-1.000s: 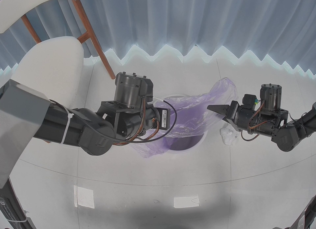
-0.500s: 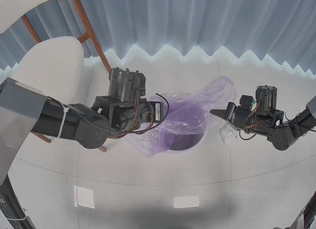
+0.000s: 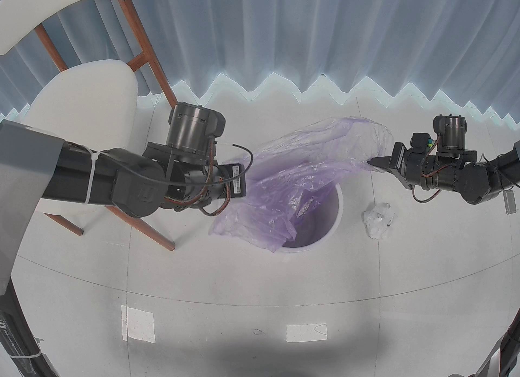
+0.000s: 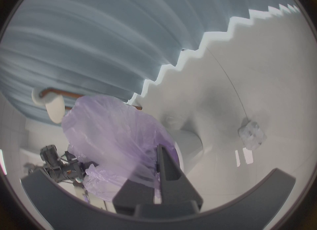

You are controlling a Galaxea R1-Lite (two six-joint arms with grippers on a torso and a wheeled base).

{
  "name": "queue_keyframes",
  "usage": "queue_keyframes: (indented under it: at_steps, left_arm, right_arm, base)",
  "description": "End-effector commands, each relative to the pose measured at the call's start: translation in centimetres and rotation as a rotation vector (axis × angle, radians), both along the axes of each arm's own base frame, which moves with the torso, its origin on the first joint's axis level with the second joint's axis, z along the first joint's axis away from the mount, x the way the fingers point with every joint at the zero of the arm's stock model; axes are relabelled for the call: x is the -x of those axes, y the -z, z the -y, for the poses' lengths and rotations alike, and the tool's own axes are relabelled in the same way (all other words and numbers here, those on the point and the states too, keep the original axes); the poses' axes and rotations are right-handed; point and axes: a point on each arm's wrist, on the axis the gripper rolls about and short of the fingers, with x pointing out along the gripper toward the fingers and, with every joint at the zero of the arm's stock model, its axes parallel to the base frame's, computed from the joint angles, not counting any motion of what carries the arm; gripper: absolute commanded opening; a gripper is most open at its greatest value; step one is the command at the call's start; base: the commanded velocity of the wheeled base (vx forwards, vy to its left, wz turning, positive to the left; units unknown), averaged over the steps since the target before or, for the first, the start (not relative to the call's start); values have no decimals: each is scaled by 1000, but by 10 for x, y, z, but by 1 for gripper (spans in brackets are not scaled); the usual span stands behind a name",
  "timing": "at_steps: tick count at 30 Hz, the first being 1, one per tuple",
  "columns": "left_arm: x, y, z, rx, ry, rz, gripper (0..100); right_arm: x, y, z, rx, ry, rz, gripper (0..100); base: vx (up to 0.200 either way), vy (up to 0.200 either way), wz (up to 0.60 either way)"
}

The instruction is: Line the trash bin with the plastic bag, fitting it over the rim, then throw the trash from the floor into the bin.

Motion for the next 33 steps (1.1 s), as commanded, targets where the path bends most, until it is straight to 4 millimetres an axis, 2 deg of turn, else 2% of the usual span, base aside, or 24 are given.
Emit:
queue_keyframes:
  at_steps: [1,3,5,10,13,15,16,18,20,21,22,25,29,32,33]
  left_arm:
    - [9,-5,10,12,-81,-91,0]
    - [2,7,10,-22,-132,-96,0]
    - [-1,11,7,-40,-162,-98,0]
    - [-4,20,9,-23,-196,-124,0]
    - [-22,29,16,-1,-215,-119,0]
    - [-22,29,16,-1,-215,-119,0]
    - [-40,35,20,33,-244,-112,0]
    - [-47,39,21,37,-251,-109,0]
    - [-64,40,19,53,-271,-86,0]
    - [-64,40,19,53,-271,-86,0]
    - [-79,38,16,69,-290,-65,0]
    - [-96,32,8,66,-319,-74,0]
    - [-98,78,-6,-63,-347,-284,0]
    - [-98,118,-13,-156,-367,-427,0]
    - [-97,124,-14,-171,-370,-453,0]
  right_arm:
    - [-10,7,3,107,-81,30,0]
    - [-21,22,12,171,-115,63,0]
    - [-26,24,17,186,-121,77,0]
    - [-20,35,1,183,-175,46,0]
    - [-27,43,-12,182,-200,46,0]
    - [-27,43,-12,182,-200,46,0]
    - [-36,44,-18,183,-205,64,0]
    - [-42,45,-20,187,-196,73,0]
    - [-56,43,-21,197,-162,95,0]
    - [-56,43,-21,197,-162,95,0]
    - [-69,39,-21,174,-137,107,0]
    - [-84,29,-21,131,-108,91,0]
    - [-97,12,-18,107,-87,29,0]
    - [-110,16,-15,123,-58,2,0]
    - [-112,18,-13,131,-44,-4,0]
  base:
    - [0,0,0]
    - [0,0,0]
    - [0,0,0]
    - [0,0,0]
    - [0,0,0]
    - [0,0,0]
    - [0,0,0]
    - [0,0,0]
    - [0,0,0]
    - [0,0,0]
    - [0,0,0]
    - [0,0,0]
    - [0,0,0]
    - [0,0,0]
    - [0,0,0]
